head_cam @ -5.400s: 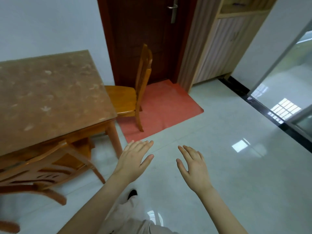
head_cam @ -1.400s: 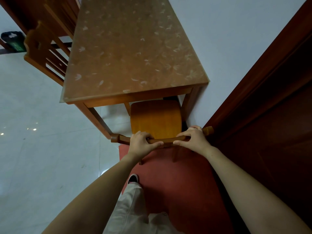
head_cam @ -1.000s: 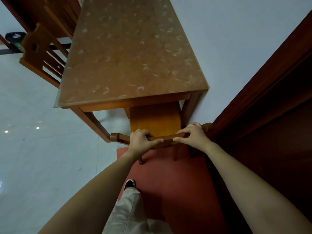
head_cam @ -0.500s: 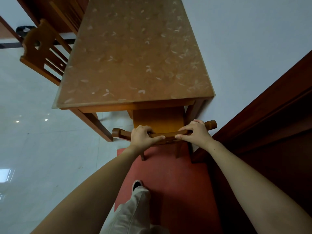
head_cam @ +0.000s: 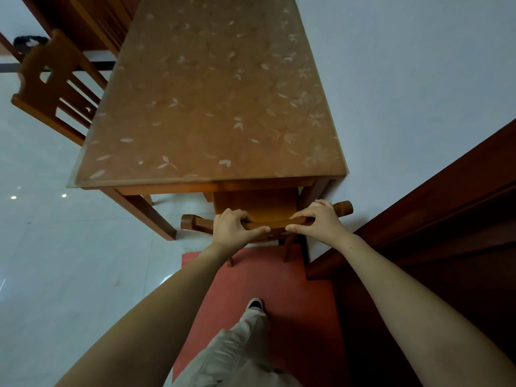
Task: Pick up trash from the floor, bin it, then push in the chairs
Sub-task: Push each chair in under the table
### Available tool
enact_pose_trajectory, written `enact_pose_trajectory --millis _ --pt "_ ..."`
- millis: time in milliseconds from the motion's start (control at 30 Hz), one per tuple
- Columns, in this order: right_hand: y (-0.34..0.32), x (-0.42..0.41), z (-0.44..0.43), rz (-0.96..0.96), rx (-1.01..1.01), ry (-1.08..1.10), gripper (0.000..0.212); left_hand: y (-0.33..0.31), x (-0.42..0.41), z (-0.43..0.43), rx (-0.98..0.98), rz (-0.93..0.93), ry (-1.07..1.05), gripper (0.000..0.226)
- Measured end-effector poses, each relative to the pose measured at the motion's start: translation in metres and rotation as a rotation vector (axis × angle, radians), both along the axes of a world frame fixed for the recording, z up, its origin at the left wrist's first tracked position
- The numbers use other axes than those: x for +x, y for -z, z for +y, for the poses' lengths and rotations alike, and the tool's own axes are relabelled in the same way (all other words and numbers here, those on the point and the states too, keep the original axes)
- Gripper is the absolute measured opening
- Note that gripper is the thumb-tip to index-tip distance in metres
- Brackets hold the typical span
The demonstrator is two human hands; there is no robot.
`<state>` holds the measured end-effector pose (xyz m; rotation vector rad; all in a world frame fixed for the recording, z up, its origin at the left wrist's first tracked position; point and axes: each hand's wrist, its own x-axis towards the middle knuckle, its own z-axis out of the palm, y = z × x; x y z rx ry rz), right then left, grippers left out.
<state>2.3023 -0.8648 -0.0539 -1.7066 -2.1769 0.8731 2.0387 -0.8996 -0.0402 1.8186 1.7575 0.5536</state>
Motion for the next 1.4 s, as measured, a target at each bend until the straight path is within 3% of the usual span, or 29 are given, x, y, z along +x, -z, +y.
enact_pose_trajectory --millis 133,367,500,633,733,1067,1400 --pt "-0.004 0.004 0.004 0.031 -0.030 0.021 0.065 -0.002 0.006 0.003 -0.016 0.020 -0.010 0.060" --pt "-0.022 -0.003 -0.011 0.051 -0.032 0.046 0.048 -0.009 0.005 -0.005 -0.032 0.036 -0.006 0.054" --pt "-0.015 -0.009 -0.028 0.211 0.050 0.108 0.043 -0.009 0.010 -0.025 0.076 0.117 -0.051 0.044" --pt "-0.010 -0.009 -0.033 0.303 0.036 0.145 0.040 -0.012 0.015 -0.039 0.109 0.036 -0.132 0.038" --pt "-0.009 -0.008 -0.027 0.301 0.017 0.150 0.048 -0.015 0.019 -0.037 0.078 -0.035 -0.209 0.037" --pt "-0.012 -0.008 -0.025 0.326 0.088 0.121 0.025 -0.001 0.018 -0.030 0.067 -0.137 -0.257 0.034" --pt "-0.023 -0.013 -0.024 0.275 0.053 0.111 0.021 -0.011 0.014 -0.024 0.036 -0.068 -0.216 0.036"
